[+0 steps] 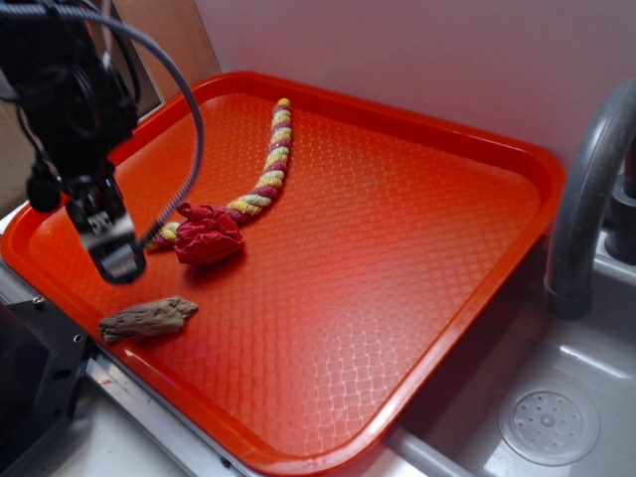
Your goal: Grab the wood chip.
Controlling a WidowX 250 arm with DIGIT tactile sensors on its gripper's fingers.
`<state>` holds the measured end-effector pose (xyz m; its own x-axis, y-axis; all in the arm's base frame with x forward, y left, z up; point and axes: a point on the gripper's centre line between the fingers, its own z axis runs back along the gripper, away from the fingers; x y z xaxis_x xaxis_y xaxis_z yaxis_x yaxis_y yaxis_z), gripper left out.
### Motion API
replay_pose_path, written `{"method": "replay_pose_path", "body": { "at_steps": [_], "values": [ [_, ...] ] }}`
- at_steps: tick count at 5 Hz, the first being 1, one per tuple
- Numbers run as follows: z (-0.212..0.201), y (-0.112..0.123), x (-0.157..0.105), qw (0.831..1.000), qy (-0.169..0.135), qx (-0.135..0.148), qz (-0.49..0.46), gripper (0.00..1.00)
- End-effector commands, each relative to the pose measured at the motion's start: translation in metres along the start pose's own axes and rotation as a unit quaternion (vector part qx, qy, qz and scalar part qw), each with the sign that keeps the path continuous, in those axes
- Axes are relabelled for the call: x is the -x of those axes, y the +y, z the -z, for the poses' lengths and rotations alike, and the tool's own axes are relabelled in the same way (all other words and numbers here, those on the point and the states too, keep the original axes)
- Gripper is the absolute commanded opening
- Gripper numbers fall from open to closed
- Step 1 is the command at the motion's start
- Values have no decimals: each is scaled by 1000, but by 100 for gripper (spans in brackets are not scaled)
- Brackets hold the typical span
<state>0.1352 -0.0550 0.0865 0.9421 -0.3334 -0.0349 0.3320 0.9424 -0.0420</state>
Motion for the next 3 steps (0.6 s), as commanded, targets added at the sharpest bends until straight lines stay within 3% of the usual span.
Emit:
{"method": "replay_pose_path", "body": {
  "at_steps": [1,3],
  "values": [
    [32,9,7,1000,20,3,-2,100],
    [53,10,7,999,32,8,-23,100]
  ]
}}
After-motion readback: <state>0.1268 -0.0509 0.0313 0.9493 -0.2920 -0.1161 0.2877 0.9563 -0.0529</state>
